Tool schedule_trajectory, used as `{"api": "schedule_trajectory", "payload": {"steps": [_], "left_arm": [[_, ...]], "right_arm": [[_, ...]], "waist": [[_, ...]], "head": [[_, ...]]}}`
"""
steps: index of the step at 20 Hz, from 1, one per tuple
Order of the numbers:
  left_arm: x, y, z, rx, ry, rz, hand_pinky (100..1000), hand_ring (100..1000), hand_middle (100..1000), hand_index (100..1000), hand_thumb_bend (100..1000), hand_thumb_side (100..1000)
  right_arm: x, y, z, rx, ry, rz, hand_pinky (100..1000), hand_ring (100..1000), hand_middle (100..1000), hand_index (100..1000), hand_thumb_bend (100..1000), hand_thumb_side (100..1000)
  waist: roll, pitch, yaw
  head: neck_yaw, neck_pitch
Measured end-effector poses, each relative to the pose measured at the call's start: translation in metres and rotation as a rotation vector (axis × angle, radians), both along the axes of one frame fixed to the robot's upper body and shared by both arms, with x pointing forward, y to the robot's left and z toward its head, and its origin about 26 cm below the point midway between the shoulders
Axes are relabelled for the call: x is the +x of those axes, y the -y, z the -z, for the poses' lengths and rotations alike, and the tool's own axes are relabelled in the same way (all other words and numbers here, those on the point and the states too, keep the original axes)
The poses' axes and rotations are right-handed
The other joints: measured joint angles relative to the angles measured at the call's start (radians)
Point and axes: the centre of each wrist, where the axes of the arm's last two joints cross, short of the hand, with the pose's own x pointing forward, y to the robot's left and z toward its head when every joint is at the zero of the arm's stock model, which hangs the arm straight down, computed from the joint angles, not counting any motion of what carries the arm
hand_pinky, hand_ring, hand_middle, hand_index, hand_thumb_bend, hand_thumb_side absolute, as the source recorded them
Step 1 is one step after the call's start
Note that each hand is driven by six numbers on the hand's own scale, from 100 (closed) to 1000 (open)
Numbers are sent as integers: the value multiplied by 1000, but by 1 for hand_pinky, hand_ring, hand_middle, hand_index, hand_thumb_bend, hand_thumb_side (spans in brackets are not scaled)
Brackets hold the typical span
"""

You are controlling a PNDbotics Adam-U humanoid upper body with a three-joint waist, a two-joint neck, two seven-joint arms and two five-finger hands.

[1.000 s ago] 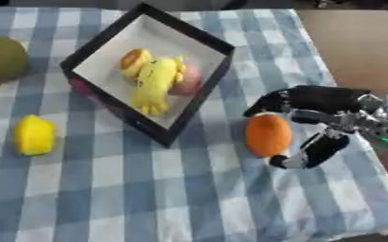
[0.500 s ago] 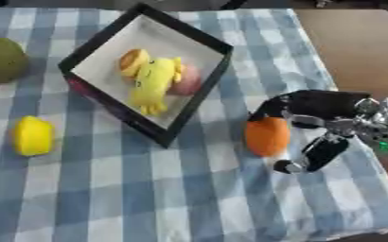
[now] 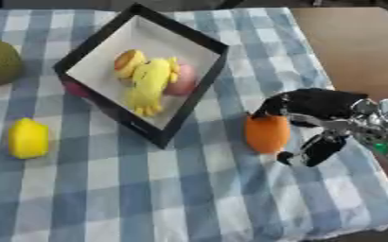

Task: Pick up objects on the table and place them in the box.

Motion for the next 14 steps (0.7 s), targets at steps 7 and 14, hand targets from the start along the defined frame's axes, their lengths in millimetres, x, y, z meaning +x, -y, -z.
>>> {"api": "schedule_trajectory", "payload": {"steps": [7,14], "left_arm": [[0,1,0,2,-3,8,876,1000,1000,887,102,893],[0,2,1,4,-7,17,877,1000,1000,887,102,895]], "right_arm": [[0,-3,3,-22,69,-16,827,768,660,772,363,100],[8,0,11,-52,169,-26,795,712,577,699,342,100]], "waist": [[1,1,3],[5,1,12]], "head": [[-7,0],[-12,0]]}}
